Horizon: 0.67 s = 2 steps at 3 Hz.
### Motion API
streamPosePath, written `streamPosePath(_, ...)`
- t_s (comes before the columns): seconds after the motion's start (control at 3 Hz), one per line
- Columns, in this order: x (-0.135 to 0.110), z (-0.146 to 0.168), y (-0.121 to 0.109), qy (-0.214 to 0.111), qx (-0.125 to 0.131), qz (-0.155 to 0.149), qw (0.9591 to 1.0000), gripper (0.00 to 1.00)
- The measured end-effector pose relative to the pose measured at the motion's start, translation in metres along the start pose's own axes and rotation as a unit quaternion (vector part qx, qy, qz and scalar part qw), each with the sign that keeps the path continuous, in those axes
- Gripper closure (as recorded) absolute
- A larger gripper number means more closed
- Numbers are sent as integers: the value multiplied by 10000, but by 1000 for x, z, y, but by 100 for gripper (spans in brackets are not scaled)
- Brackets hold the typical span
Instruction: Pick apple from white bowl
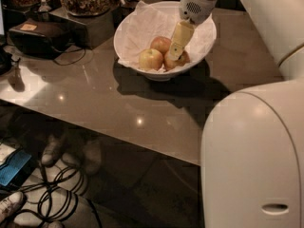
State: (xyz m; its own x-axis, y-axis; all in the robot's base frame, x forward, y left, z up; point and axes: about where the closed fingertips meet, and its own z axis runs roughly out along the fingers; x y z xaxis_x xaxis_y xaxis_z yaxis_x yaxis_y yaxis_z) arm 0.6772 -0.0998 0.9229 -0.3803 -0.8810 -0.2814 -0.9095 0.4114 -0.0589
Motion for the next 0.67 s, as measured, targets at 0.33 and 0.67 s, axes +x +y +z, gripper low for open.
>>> streamPosePath(0.33, 5, 6, -1, 24, -56, 40, 10000, 26)
streamPosePath(0.67, 7, 10, -2, 44, -79, 46, 9999, 28)
